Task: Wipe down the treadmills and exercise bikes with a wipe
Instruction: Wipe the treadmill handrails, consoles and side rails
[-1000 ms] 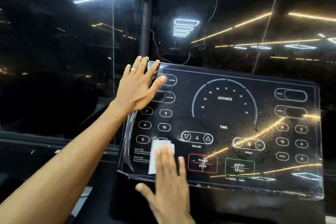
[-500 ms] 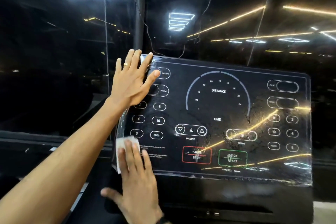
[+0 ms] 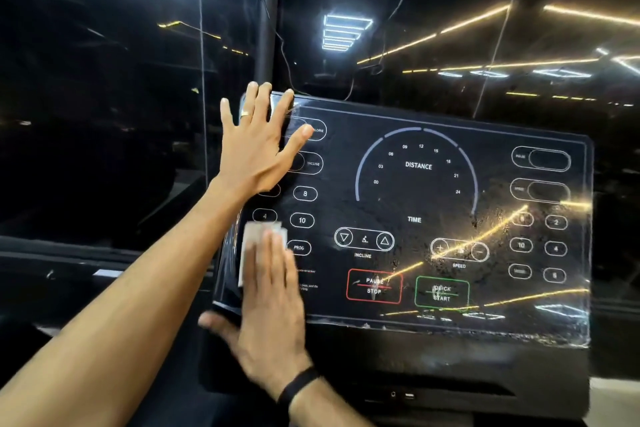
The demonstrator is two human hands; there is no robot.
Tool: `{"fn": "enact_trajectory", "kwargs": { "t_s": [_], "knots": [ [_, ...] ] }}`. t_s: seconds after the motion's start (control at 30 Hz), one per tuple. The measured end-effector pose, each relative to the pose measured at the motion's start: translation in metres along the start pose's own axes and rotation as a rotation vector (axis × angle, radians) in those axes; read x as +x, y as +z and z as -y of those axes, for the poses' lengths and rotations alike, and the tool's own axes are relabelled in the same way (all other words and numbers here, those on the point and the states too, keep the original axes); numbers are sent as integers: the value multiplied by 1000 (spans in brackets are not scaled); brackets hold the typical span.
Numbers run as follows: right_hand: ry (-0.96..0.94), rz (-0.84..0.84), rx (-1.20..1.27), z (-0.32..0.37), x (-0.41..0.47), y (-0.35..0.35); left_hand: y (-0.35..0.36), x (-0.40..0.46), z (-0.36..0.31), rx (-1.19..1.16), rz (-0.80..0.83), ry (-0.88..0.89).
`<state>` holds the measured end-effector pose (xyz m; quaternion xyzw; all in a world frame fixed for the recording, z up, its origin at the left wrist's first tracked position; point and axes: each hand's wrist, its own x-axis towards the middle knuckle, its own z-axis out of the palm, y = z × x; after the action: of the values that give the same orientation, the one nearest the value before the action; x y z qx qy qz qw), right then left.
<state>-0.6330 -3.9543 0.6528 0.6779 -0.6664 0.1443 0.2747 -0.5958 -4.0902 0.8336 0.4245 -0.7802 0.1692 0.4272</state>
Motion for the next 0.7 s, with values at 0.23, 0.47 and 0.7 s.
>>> {"fn": "enact_trajectory", "kwargs": {
  "t_s": [0.23, 0.47, 0.7],
  "knots": [
    [227, -49, 29, -42, -82, 26, -3, 0, -2, 30, 6, 2],
    [376, -105, 60, -91, 16, -27, 1, 1, -18, 33, -20, -34],
    [18, -45, 1, -47, -58, 13, 0, 3, -41, -15, -32, -95]
  ]
}}
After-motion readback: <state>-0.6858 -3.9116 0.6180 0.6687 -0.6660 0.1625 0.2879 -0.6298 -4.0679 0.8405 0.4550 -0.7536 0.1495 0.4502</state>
